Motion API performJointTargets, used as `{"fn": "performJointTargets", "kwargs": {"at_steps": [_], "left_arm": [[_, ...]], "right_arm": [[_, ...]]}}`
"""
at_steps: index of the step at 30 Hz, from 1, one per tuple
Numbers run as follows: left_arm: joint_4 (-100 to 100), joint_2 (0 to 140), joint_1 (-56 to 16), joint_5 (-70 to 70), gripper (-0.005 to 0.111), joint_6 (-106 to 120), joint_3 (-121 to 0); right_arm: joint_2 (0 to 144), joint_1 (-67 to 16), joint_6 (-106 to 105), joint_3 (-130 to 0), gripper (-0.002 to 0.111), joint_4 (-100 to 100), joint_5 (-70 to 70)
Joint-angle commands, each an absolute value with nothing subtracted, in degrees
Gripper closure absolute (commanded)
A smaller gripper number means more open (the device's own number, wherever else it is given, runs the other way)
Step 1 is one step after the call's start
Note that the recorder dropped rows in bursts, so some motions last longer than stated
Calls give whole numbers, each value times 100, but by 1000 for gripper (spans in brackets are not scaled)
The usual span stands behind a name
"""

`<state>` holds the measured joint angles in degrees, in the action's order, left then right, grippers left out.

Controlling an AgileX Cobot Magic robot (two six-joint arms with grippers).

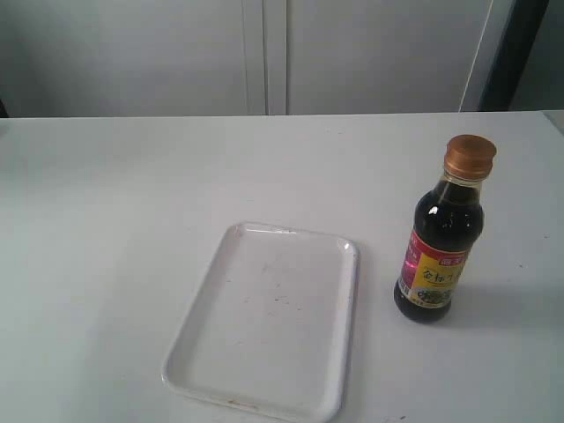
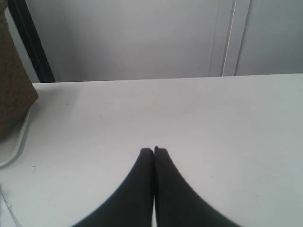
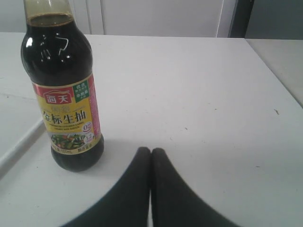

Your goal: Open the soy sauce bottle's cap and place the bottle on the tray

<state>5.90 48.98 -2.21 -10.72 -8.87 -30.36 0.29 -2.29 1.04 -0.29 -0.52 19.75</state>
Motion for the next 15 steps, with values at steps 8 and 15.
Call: {"fn": "performJointTargets", "kwargs": {"at_steps": [8, 15], "left_arm": [[844, 5996, -1107, -979, 107, -931, -3861], [1130, 6595, -1801, -929, 107, -907, -4331]], "right_arm": [[0, -166, 131, 0, 108, -48, 1957], [0, -166, 131, 0, 108, -48, 1957]]}}
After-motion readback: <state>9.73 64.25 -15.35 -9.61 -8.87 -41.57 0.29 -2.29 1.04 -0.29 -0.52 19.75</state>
